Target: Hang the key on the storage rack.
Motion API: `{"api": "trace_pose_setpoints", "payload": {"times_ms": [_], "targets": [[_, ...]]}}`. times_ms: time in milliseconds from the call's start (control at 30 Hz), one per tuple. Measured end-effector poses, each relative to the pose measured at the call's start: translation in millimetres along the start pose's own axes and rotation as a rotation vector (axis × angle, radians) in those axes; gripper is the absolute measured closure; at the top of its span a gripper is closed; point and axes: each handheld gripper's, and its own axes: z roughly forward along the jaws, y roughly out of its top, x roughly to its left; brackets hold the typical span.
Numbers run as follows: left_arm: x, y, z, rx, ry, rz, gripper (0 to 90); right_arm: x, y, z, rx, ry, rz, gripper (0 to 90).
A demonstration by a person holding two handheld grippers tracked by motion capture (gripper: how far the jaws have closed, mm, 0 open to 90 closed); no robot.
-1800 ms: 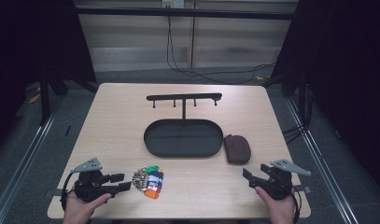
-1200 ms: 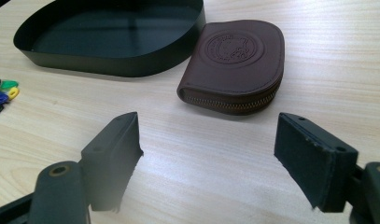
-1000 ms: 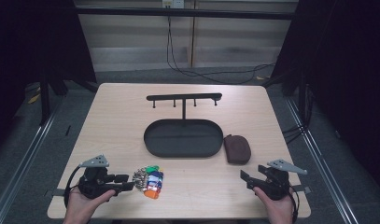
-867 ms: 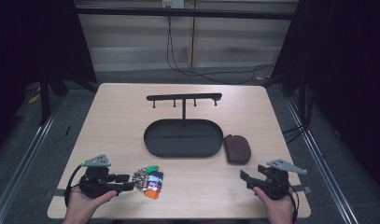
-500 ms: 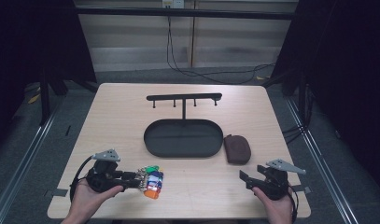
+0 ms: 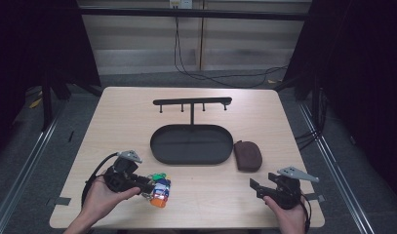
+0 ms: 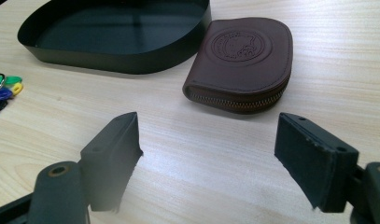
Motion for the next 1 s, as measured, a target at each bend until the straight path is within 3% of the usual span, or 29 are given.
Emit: {"api": "trace_pose_setpoints", "payload": {"times_ms": [100,400,667,1000], "targets": [[-1.6,5.6,5.7,0.038,-0.011,0.006,65.1,0.2,-0.3,0.1,0.003,0.000,0.002,22.2],[-5.0,16.5,25.5,0.131,0.007,0.015,72.6,0.4,0.1,2.0,0.012,-0.001,0.001,22.2],[-6.7,21.2,44.1,0.227,0.008,0.050,76.1,-0.3,0.1,3.2,0.018,-0.005,0.000,22.2],[-5.9,23.1,63.1,0.299,0.012,0.051,78.4,0.0,0.0,3.7,0.022,-0.006,0.002,22.2]]}}
